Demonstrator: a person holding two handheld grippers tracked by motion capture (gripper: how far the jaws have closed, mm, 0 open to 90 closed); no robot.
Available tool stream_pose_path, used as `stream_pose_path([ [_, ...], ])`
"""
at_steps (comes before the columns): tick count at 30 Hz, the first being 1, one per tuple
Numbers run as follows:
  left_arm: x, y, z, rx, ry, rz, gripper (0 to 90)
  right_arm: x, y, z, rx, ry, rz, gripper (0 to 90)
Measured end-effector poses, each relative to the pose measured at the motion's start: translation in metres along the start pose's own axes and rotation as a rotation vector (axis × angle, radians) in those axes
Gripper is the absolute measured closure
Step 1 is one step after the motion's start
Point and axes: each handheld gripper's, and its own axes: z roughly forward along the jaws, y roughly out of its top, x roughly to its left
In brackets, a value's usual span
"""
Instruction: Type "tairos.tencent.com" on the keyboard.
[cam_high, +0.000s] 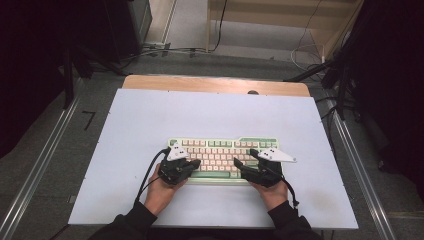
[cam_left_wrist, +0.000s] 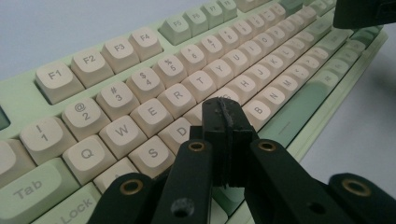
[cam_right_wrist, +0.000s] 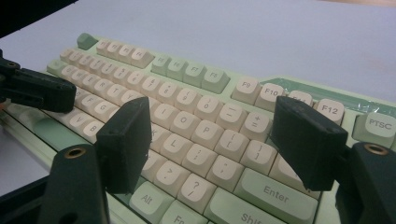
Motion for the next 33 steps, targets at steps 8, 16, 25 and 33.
stream_pose_path([
  [8, -0.001, 0.0, 0.0, -0.003, 0.0, -0.002, 86.2, 0.0, 0.0, 0.0, 0.001, 0.0, -0.003, 27.2],
  [16, 0.012, 0.006, -0.022, -0.187, 0.109, -0.074, 35.8, 0.0, 0.0, 0.0, -0.005, -0.001, 0.001, 30.4],
  [25, 0.027, 0.003, -0.025, -0.208, 0.165, -0.157, 32.5, 0.003, 0.002, 0.002, -0.019, 0.002, -0.022, 63.7],
  [33, 0.025, 0.002, -0.024, -0.212, 0.174, -0.147, 32.6, 0.009, 0.007, 0.014, -0.005, 0.014, -0.048, 87.4],
])
